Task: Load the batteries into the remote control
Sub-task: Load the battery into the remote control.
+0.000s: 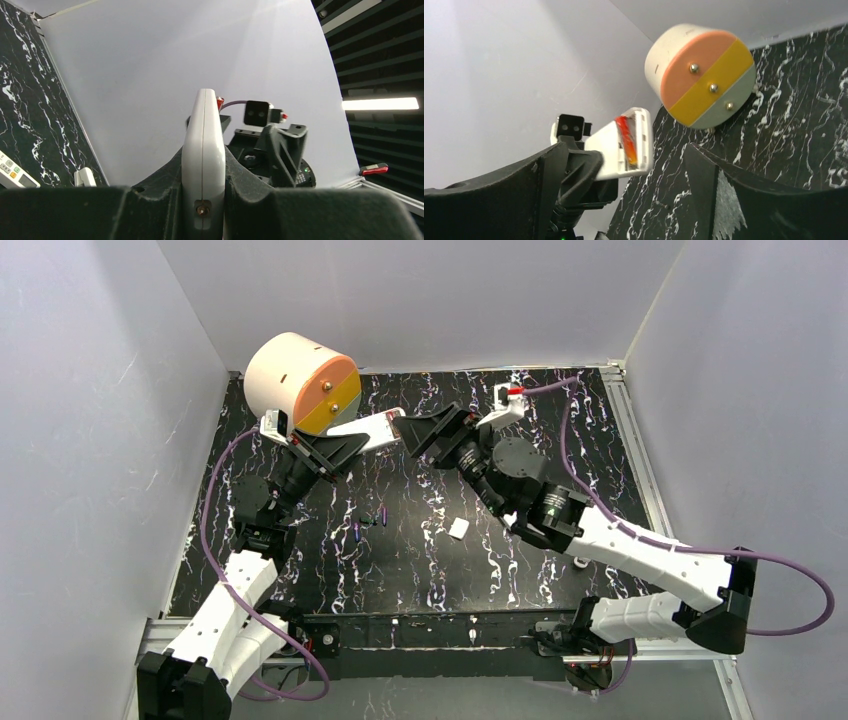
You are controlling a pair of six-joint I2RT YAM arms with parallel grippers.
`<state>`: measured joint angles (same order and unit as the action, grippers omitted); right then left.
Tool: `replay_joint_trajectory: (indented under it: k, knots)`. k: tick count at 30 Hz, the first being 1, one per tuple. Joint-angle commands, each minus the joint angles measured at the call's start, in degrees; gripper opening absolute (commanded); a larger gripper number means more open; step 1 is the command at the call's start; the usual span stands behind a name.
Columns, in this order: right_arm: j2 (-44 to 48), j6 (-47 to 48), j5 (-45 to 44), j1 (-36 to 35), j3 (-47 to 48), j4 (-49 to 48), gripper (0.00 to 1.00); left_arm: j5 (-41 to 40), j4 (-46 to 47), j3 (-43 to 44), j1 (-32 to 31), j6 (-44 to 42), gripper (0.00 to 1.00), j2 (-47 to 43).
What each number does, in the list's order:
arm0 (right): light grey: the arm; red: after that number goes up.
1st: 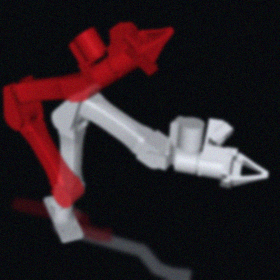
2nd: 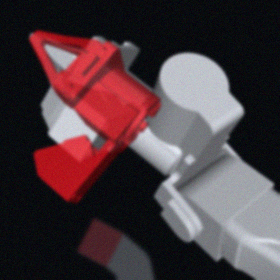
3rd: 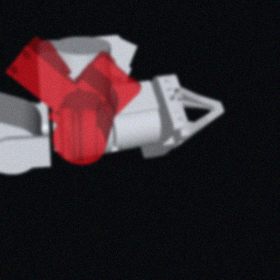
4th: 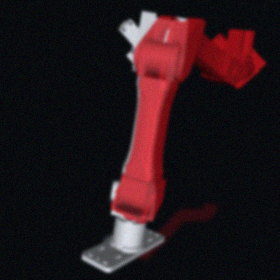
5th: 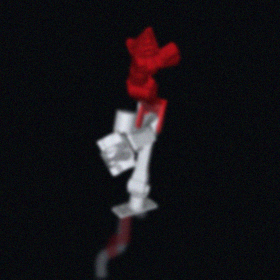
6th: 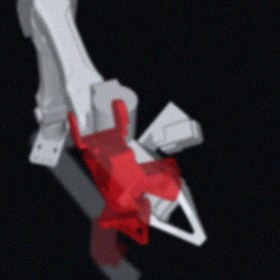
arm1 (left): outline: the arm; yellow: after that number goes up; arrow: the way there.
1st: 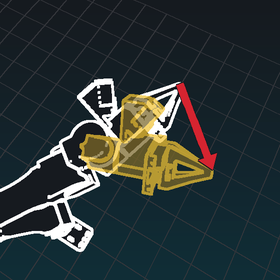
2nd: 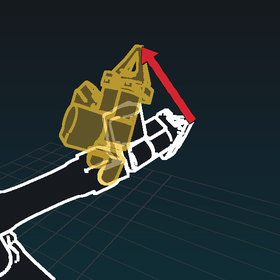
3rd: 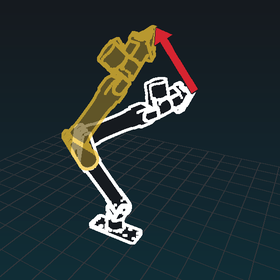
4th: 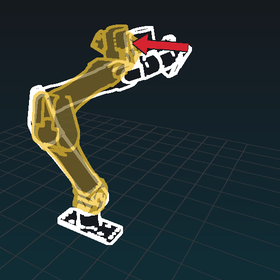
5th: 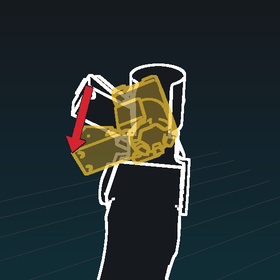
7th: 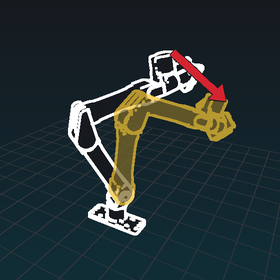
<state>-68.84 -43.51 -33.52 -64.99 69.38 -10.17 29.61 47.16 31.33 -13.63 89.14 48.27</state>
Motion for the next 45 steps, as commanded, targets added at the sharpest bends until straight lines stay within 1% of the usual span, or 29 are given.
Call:
replay_joint_trajectory:
  k: [1, 6, 10, 16, 21, 24, 29, 31, 34, 40, 45]
  knots:
    - [-0.7, -9.7, -1.9, -0.1, -2.5, -3.6, 0.96, 0.5, 4.2, -0.1, -0.1, -1.3, 0.0, -0.8]
    - [-2.7, -11.8, 0.3, -0.1, -1.8, -7.2, 0.98, 1.5, 4.7, -0.1, -0.1, -1.5, 0.0, -0.7]
    - [-4.0, -15.4, 1.5, 0.4, -1.4, -9.2, 0.98, 1.9, 5.3, -0.6, -0.1, -1.5, 0.0, -0.8]
    - [-5.0, -22.6, 1.5, 1.2, -1.0, -9.3, 0.94, 3.0, 6.8, -1.3, -0.2, -2.7, 0.0, -1.0]
    - [-5.8, -28.5, 2.3, 2.2, 0.6, -6.5, 0.86, 3.8, 8.6, -2.3, -0.2, -4.9, 0.0, -0.7]
    - [-6.0, -30.8, 3.1, 2.6, 1.0, -6.1, 0.78, 4.2, 10.0, -2.9, -0.2, -6.1, 0.0, -0.3]
    - [-6.3, -33.3, 4.3, 3.4, 1.3, -5.1, 0.67, 4.5, 11.4, -3.4, -0.2, -7.4, 0.0, 0.0]
    - [-6.7, -33.9, 5.3, 3.7, 1.3, -5.2, 0.6, 4.4, 11.5, -3.6, -0.1, -7.7, 0.0, 0.1]
    - [-7.2, -34.7, 6.5, 4.1, 1.2, -5.5, 0.53, 4.4, 11.6, -3.9, -0.1, -8.0, 0.0, 0.1]
    - [-7.6, -35.2, 7.9, 4.6, 1.1, -5.6, 0.48, 4.2, 11.8, -4.0, -0.2, -7.8, 0.0, 0.2]
    - [-7.7, -35.7, 8.4, 4.8, 0.2, -6.2, 0.43, 4.0, 11.7, -3.4, -0.2, -5.9, 0.0, 0.5]
